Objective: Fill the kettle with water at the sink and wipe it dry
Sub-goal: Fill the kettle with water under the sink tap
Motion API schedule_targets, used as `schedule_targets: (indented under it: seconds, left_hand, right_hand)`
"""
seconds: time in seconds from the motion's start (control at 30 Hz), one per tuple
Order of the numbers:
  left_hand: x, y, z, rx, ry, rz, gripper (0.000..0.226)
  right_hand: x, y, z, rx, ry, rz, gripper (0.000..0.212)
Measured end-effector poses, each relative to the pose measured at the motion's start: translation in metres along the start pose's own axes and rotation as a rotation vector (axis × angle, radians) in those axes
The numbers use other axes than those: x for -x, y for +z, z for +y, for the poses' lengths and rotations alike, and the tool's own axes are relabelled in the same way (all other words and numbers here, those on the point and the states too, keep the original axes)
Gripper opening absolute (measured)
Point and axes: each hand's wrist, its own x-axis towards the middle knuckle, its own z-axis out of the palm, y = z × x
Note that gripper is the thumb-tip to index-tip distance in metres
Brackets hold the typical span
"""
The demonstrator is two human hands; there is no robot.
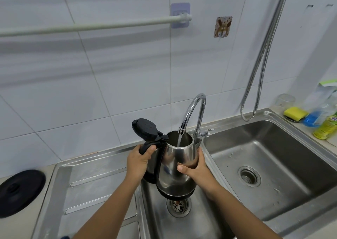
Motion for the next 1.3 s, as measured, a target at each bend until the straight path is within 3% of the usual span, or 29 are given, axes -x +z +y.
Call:
schedule_targets:
  seconds: [0.2, 0.4, 0.8, 1.13, 1.3]
  left_hand:
    - [0.001, 0.0, 0.006, -0.022, -0.013, 0.016, 0.056]
    - [-0.004, -0.002, 0.005, -0.044, -0.017, 0.021, 0.024]
    - [-0.007, -0.009, 0.004, -0.034, -0.024, -0.041, 0.031]
    - [-0.004, -0.017, 0.006, 0.002, -0.021, -0.073, 0.029]
    - [-0.009, -0.019, -0.003, -0.003, -0.009, -0.079, 0.031]
  right_hand:
    - [-0.003, -0.006, -0.01, -0.034, 0.03, -0.079, 0.149]
    - [-0.003, 0.0, -0.016, -0.055, 0.022, -0.087, 0.139]
    - [0.013, 0.01, -0.02, -0.078, -0.004, -0.006, 0.112]
    - [0.017, 0.016, -0.027, -0.026, -0.021, 0.017, 0.119]
    - [0.016, 0.018, -0.023, -0.03, -0.028, 0.024, 0.099]
